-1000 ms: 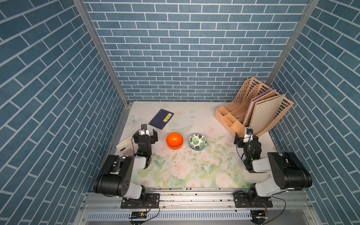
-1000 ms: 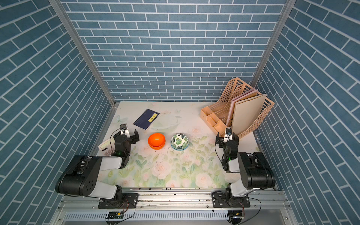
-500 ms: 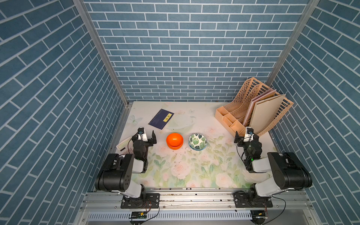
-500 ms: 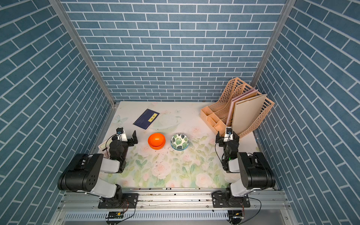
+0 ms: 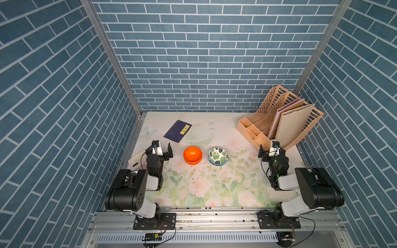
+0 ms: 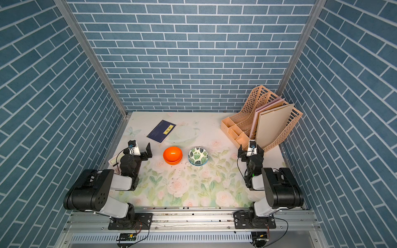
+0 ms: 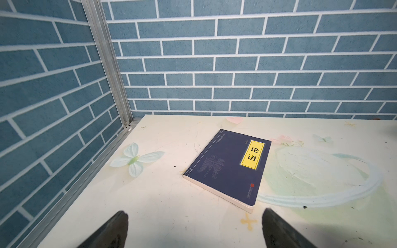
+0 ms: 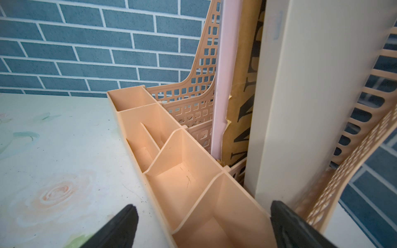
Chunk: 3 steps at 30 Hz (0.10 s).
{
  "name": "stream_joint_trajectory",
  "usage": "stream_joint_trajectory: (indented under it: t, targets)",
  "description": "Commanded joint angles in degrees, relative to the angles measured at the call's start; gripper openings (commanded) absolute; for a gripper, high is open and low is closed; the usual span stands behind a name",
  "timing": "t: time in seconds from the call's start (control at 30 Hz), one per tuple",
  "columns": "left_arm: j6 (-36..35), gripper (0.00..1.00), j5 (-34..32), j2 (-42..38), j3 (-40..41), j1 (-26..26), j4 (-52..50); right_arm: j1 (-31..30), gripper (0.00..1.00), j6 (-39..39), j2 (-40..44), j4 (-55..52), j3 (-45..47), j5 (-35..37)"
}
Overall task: Stack the bowls
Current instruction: Reset both arms
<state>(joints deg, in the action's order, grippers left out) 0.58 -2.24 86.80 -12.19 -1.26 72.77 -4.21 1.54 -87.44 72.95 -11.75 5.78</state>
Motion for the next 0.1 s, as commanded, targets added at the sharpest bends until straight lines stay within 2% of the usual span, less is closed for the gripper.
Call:
stream_joint_trajectory:
  t: [0.0,0.07]
  targets:
    - [-0.4,1.0,0.57,0.24,0.11,0.03,1.0,0.17,1.0,0.83,-0.28,2.07,-0.1,-0.29]
    - [-0.4,1.0,0.57,0.16,0.1,0.03,1.18,0.15,1.0,0.83,-0.32,2.06,-0.03,-0.25]
